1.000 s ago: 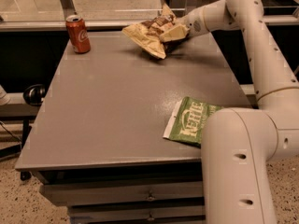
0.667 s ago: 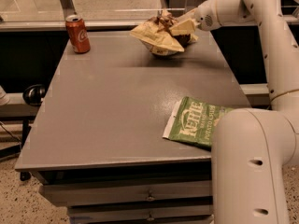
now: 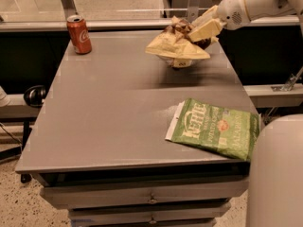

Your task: Move brown chip bag near green jalapeno chip bag

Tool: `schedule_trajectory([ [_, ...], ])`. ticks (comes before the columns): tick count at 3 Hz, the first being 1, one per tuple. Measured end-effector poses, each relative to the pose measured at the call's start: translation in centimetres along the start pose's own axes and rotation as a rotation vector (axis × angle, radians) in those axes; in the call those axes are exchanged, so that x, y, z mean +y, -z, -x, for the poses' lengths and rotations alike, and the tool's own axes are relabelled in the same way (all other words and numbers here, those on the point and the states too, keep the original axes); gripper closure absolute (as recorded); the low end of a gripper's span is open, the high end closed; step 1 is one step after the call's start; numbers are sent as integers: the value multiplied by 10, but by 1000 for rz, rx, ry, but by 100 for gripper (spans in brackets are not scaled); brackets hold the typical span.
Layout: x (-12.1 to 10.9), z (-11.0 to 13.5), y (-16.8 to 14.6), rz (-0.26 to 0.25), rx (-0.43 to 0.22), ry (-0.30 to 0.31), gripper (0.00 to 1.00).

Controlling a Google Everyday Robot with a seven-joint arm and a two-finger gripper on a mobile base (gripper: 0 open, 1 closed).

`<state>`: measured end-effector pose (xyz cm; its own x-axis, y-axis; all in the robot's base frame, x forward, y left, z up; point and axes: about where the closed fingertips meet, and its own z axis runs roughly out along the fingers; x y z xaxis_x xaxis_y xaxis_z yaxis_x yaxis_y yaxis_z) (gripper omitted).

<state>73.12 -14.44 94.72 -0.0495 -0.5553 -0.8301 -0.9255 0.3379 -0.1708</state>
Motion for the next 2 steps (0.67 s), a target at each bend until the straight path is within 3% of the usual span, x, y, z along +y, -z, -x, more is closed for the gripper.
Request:
schedule_trajectory([
  [2,75,-20,24,69,120,119,100],
])
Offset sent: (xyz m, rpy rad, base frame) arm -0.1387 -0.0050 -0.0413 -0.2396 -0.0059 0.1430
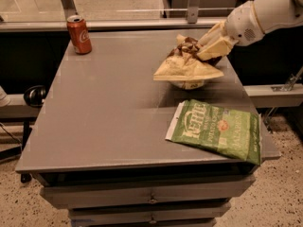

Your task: Move brown chip bag near green jalapeno chip bag

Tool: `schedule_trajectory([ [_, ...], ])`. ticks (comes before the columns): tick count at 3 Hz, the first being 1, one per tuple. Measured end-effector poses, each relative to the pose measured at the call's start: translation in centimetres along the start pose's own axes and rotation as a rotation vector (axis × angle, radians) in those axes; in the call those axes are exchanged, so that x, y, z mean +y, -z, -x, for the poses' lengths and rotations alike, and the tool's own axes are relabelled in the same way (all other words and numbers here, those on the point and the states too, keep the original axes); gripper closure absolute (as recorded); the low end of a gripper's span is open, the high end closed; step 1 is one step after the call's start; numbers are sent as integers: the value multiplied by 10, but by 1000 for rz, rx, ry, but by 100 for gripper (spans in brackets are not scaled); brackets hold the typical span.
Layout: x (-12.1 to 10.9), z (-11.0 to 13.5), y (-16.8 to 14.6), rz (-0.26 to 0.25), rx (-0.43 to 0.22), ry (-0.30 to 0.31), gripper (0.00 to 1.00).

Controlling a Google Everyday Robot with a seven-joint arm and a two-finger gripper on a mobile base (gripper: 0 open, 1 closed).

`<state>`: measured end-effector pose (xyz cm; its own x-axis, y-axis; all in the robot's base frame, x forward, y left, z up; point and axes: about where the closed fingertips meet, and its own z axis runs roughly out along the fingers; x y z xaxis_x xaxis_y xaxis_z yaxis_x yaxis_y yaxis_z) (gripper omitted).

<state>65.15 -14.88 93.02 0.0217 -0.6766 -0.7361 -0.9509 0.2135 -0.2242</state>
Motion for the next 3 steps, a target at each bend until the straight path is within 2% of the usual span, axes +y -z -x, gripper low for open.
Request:
schedule_trajectory([
  [1,33,-6,1,22,42,39,81],
  [2,51,-10,3,29,65,71,57],
  [3,57,-12,6,24,81,90,36],
])
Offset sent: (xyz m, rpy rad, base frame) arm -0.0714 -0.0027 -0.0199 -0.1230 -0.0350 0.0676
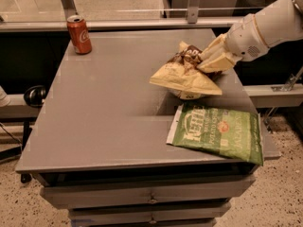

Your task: Move brown chip bag near green jalapeno chip bag

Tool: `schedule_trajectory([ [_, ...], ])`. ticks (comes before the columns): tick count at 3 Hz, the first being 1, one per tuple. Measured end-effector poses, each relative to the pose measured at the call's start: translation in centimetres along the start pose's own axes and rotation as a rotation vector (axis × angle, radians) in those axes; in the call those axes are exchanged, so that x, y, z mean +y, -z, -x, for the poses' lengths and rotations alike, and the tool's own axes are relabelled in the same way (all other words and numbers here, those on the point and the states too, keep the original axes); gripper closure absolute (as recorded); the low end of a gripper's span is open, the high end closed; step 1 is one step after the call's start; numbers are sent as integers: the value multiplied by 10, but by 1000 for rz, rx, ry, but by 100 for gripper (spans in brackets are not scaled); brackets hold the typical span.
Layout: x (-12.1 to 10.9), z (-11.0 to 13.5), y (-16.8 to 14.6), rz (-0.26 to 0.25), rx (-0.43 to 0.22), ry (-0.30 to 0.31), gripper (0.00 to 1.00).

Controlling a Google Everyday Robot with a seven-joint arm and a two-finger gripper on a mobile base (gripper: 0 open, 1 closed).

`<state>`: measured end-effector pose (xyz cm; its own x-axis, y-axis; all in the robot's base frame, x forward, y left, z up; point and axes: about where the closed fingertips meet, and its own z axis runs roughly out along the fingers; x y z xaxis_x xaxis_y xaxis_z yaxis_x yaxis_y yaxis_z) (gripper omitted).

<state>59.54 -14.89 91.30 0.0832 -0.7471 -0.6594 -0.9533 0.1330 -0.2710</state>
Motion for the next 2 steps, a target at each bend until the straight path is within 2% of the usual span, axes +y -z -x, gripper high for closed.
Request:
schedule_trajectory([
  [1,-2,-3,9,-15,9,1,12],
  [2,-10,-7,34,-47,-5,-17,0],
])
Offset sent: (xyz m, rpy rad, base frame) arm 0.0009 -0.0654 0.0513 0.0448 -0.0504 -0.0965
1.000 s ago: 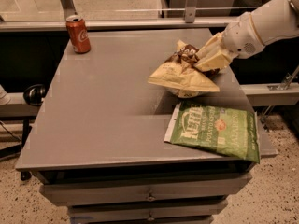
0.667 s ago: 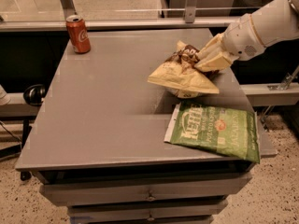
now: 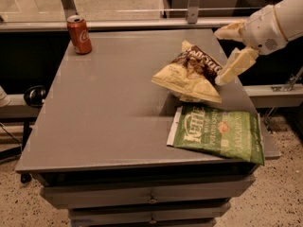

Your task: Move brown chip bag near green jalapeno chip bag

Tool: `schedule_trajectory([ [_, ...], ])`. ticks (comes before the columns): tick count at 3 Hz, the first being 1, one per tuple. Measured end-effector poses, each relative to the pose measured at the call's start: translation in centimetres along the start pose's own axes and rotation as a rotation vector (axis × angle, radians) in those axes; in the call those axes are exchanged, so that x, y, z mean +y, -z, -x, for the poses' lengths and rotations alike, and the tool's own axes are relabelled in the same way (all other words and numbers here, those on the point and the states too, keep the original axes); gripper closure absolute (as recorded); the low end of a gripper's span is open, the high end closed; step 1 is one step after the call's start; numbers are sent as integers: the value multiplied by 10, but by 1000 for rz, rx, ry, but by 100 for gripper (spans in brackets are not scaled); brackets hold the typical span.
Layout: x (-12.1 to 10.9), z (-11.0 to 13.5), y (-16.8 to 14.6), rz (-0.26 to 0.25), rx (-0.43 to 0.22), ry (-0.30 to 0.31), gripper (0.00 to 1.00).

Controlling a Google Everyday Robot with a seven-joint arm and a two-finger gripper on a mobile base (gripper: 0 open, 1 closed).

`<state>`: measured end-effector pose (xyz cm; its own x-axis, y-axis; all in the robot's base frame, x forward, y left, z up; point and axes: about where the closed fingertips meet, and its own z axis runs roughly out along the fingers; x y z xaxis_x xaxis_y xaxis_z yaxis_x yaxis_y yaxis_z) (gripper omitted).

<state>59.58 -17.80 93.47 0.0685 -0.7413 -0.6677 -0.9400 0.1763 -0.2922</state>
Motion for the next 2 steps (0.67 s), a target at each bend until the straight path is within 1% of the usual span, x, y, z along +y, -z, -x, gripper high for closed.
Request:
schedule_trajectory([
  [1,-16,-27,43,-45,-36,-22,0],
  [2,-28,-67,97,-106,-47,-16,0],
])
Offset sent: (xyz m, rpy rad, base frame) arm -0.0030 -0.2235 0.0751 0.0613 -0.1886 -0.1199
